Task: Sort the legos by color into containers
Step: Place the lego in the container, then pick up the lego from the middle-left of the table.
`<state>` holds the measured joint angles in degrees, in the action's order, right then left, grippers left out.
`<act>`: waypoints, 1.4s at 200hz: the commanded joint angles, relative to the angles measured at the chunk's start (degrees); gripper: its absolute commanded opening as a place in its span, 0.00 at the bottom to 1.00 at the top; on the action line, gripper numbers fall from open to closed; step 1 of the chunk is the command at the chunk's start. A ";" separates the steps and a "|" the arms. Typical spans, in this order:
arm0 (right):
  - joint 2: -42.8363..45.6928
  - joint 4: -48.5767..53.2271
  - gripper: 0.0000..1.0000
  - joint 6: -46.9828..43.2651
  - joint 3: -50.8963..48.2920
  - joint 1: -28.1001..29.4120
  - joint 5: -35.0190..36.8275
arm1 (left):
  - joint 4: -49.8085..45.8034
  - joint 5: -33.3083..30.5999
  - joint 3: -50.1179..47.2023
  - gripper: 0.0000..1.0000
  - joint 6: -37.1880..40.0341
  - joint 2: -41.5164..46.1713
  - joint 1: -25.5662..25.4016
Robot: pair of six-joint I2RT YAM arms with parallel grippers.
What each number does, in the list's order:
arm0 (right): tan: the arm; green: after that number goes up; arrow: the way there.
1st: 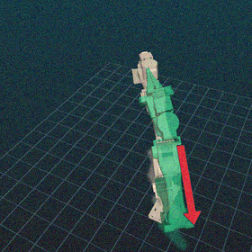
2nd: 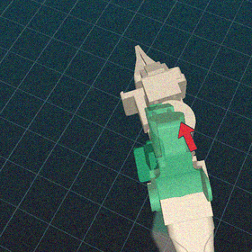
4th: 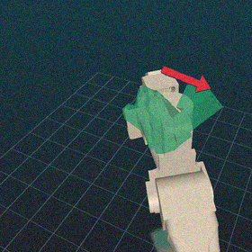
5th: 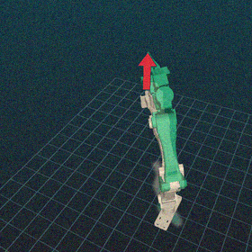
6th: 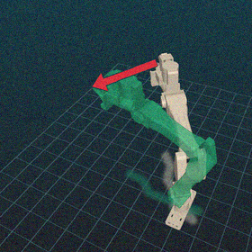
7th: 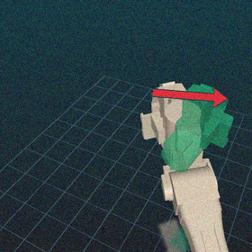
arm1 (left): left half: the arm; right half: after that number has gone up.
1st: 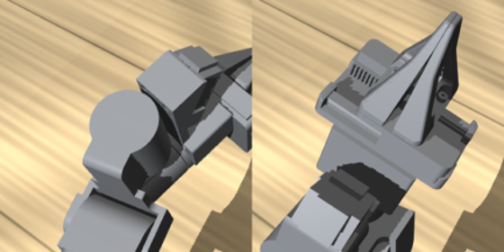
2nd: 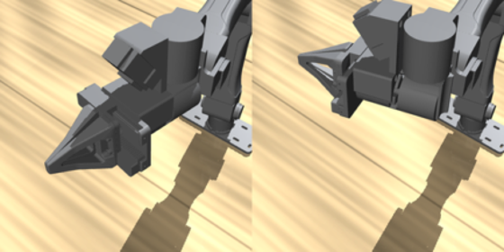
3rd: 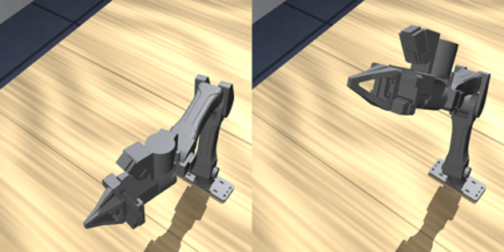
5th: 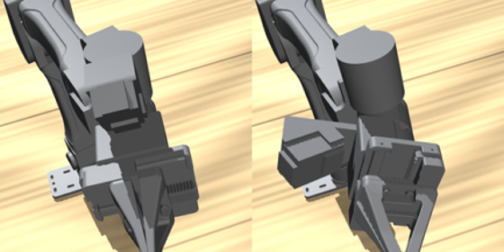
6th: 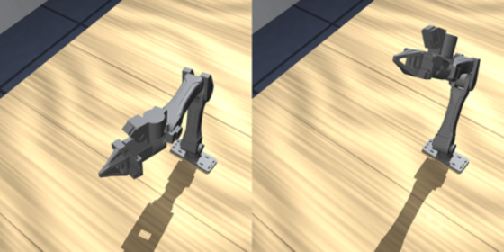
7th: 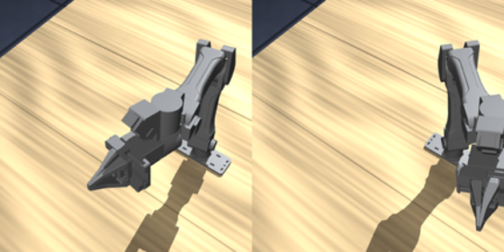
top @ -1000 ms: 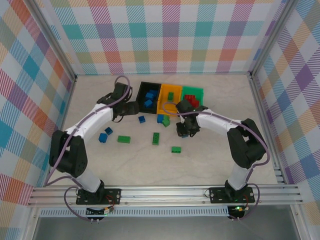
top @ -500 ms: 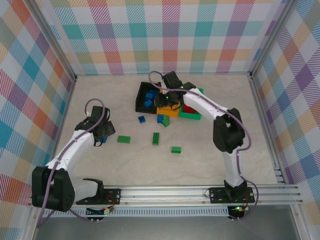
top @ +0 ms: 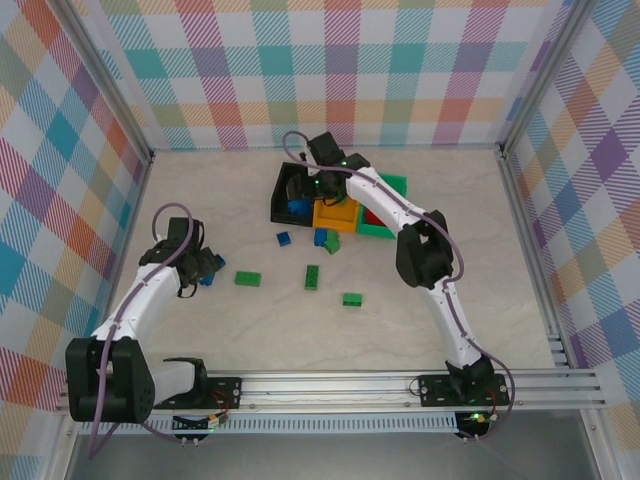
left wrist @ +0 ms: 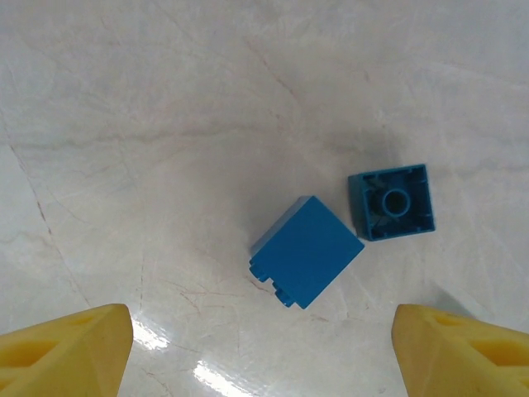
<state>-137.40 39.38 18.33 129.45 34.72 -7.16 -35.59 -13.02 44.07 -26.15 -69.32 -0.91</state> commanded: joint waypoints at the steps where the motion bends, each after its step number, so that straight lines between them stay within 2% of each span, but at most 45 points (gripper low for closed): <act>1: 7.69 0.16 0.65 -1.77 -5.44 0.59 -0.95 | 1.48 1.56 -1.16 0.81 -0.23 -3.02 0.73; 53: 22.84 -5.57 0.65 -2.94 -24.99 1.16 -0.42 | 6.81 2.16 -0.07 0.79 0.71 -12.33 1.28; 84: 28.71 -7.66 0.65 -1.70 -32.50 1.16 0.29 | 8.59 1.56 1.84 0.78 1.88 -16.99 1.37; 103: 30.93 -8.22 0.65 -1.20 -35.50 1.18 0.13 | 9.38 3.46 3.04 0.73 2.81 -19.06 1.48; 119: 32.79 -8.61 0.65 -0.96 -38.04 1.27 0.45 | 9.83 4.41 3.84 0.66 3.30 -20.12 1.49; 135: 34.59 -9.30 0.65 -0.75 -40.73 1.35 0.90 | 10.64 6.25 4.34 0.41 3.64 -20.89 1.52; 142: 35.40 -9.41 0.65 -0.75 -41.74 1.37 1.09 | 10.96 7.09 4.50 0.33 3.65 -21.11 1.52; 157: 36.96 -9.83 0.65 -0.83 -43.88 1.33 1.44 | 11.62 9.49 4.52 0.28 3.76 -20.78 1.52; 201: 36.89 -10.33 0.65 -0.73 -47.79 1.48 -0.29 | 12.62 18.45 4.90 0.28 2.34 -14.44 1.01; 240: 32.26 -12.97 0.65 0.21 -48.56 2.70 0.69 | 9.72 20.08 10.19 0.28 0.55 -6.22 -1.01; 280: 24.91 -13.93 0.64 0.66 -42.78 3.94 1.18 | 7.65 21.88 20.27 0.29 0.49 -7.84 -4.31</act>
<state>-108.33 27.77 18.04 82.81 37.67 -6.26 -25.76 6.28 59.61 -24.84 -76.14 -3.46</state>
